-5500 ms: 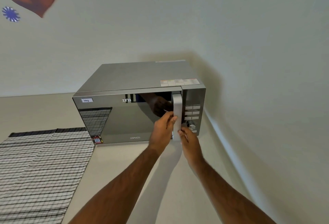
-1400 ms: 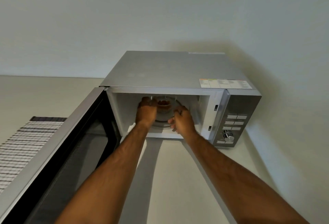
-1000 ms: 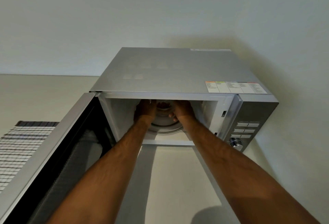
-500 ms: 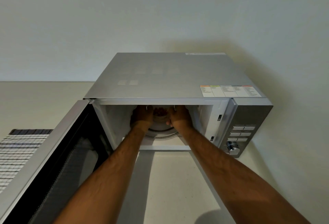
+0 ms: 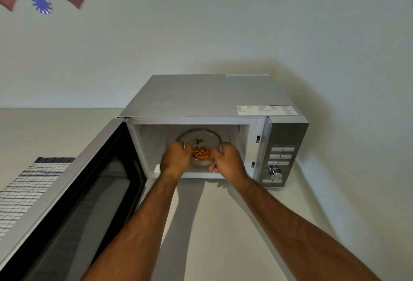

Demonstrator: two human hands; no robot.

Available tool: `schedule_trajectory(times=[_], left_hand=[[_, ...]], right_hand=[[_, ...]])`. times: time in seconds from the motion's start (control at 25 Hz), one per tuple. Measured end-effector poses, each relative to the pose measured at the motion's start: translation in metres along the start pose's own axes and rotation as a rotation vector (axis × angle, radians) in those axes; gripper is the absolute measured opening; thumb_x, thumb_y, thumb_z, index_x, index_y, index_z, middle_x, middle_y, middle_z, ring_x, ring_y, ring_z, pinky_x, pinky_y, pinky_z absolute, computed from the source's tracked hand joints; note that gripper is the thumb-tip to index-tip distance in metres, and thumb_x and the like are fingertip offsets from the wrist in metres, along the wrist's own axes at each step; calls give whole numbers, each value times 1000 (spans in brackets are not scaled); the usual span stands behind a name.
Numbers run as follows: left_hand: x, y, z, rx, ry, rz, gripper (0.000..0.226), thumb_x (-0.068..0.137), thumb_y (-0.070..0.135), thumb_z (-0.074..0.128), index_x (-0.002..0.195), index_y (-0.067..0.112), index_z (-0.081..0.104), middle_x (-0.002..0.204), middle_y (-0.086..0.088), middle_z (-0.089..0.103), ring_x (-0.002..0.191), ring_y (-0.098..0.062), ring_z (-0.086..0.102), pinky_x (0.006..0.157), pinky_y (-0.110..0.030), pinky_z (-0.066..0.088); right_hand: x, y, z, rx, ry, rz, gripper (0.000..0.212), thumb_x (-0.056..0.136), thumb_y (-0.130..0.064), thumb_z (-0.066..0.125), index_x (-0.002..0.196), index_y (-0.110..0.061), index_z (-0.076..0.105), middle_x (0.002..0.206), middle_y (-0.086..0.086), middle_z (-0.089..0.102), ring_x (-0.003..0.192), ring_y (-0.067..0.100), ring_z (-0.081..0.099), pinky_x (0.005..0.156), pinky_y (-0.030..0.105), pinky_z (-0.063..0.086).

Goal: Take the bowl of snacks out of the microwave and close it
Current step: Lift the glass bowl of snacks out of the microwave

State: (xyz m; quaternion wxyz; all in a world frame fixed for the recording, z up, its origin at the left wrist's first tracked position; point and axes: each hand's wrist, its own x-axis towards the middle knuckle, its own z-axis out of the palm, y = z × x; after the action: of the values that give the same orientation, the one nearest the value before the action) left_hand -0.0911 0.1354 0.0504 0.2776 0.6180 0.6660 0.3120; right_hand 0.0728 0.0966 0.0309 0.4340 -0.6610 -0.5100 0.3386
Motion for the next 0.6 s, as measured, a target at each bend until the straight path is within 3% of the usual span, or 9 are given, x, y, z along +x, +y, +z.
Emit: schedule_trajectory(times=[0.2, 0.32, 0.44, 0.6], left_hand=[[-63, -4, -10, -5, 3, 0, 38, 106, 30, 50, 87, 5, 71, 82, -16, 76, 74, -29, 70, 68, -35, 51], [-104, -9, -14, 19, 16, -5, 37, 106, 28, 50, 82, 7, 69, 71, -9, 74, 57, -15, 63, 59, -29, 43], [-136, -13, -18, -6, 16, -16, 39, 104, 29, 50, 76, 10, 69, 63, -7, 73, 53, -14, 59, 59, -29, 43], [-187, -22, -24, -17, 20, -37, 40, 104, 32, 50, 76, 13, 70, 61, -3, 72, 51, -12, 60, 57, -27, 42]], right_hand=[[-55, 1, -17, -82, -5, -33, 14, 106, -31, 55, 115, -21, 59, 66, 7, 77, 47, 8, 66, 60, 30, 57], [-90, 5, -25, -96, -6, -15, 17, 102, -33, 59, 115, -22, 59, 66, 4, 76, 44, 7, 64, 54, 26, 54], [-116, 8, -32, -82, 9, 15, 18, 100, -37, 62, 108, -22, 60, 75, 0, 75, 53, 9, 69, 50, 24, 54], [-157, 17, -36, -91, 3, -13, 14, 101, -38, 60, 107, -25, 61, 78, -11, 69, 67, 16, 76, 63, 34, 64]])
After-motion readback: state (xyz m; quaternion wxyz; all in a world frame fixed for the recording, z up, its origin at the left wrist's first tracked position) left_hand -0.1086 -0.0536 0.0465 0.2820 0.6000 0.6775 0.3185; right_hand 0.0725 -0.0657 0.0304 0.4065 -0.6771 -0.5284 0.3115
